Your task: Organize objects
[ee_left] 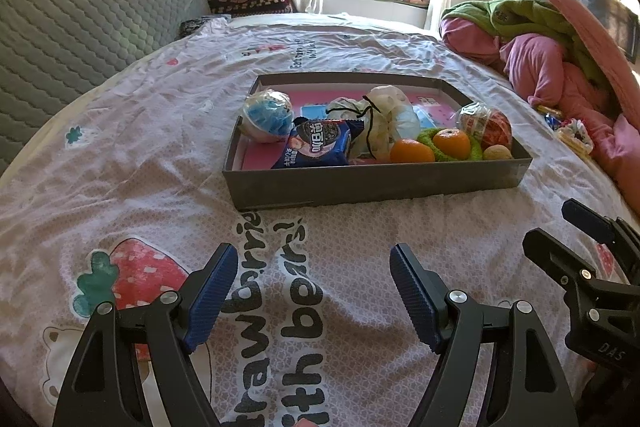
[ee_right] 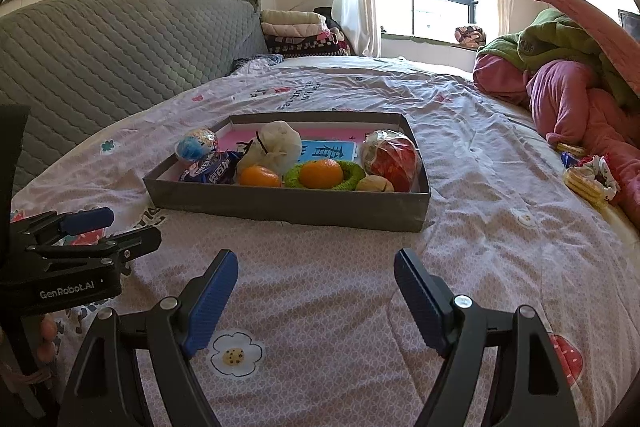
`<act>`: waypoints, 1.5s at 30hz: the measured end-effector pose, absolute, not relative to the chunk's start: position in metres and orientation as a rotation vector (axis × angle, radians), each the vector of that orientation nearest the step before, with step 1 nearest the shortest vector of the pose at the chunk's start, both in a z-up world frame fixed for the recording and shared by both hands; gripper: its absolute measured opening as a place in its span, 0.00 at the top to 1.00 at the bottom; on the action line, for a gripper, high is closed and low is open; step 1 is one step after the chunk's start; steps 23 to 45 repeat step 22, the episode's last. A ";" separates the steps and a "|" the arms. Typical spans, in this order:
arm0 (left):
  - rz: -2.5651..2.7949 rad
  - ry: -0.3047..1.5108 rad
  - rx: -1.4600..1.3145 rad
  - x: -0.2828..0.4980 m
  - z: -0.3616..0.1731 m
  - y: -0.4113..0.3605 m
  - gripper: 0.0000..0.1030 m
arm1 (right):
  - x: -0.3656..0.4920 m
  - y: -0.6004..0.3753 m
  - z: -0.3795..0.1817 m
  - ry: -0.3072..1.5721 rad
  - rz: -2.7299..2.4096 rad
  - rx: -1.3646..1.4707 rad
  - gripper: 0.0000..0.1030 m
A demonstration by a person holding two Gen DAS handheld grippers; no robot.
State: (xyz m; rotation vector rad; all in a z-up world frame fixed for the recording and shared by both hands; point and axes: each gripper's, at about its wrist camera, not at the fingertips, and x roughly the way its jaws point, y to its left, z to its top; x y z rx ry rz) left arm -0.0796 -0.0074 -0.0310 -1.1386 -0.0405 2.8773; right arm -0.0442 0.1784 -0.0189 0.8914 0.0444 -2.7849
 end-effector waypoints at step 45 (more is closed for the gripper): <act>2.870 -0.040 -1.146 -0.081 -0.034 -0.006 0.23 | -0.045 0.172 -0.026 0.067 -2.757 0.918 0.22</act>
